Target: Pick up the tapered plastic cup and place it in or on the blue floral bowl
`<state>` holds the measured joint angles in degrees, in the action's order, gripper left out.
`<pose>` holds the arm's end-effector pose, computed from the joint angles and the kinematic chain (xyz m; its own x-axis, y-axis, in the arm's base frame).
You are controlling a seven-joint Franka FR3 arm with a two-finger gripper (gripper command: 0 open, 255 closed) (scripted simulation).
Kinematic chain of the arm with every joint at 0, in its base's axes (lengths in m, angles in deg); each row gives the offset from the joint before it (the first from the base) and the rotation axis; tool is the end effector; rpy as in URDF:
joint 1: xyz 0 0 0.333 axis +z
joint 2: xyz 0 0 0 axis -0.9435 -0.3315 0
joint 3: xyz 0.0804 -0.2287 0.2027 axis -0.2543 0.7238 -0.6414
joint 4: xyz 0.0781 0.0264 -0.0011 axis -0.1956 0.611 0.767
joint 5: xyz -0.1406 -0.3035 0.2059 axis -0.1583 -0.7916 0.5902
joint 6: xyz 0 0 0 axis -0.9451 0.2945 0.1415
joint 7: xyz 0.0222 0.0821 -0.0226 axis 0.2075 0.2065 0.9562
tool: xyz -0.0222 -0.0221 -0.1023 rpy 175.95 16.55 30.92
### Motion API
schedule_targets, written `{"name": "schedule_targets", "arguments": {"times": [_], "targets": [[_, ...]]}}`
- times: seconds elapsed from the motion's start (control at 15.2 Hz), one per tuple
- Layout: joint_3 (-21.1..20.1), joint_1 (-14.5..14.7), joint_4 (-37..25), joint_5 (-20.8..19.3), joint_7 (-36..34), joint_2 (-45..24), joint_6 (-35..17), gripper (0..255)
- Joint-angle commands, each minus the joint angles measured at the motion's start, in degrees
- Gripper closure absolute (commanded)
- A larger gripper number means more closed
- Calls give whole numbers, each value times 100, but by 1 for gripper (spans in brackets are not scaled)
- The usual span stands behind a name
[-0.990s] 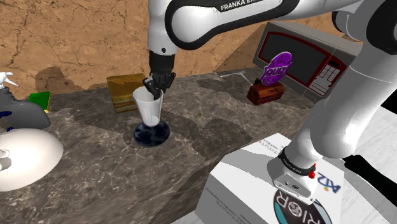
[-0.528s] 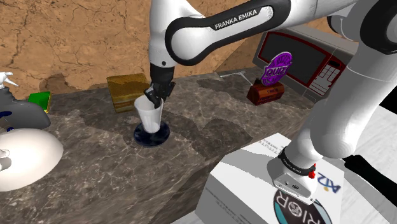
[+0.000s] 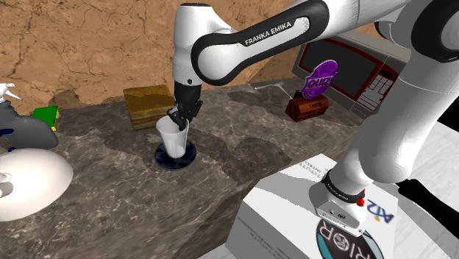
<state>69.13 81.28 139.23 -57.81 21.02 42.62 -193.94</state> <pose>0.5049 0.2947 0.4021 0.9929 0.1176 0.0184 0.1189 -0.9860 -0.1167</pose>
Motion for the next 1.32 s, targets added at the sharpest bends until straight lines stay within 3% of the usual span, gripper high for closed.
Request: {"name": "schedule_targets", "arguments": {"times": [0.0,0.07,0.13,0.46,0.73,1.25], "targets": [[0,0,1,0,0,1,-3,255],[0,0,1,0,0,1,-3,255],[0,0,1,0,0,1,-3,0],[0,0,1,0,0,1,-3,0],[19,-61,-366,101,72,319,673,0],[19,-61,-365,101,72,320,671,0]]}}
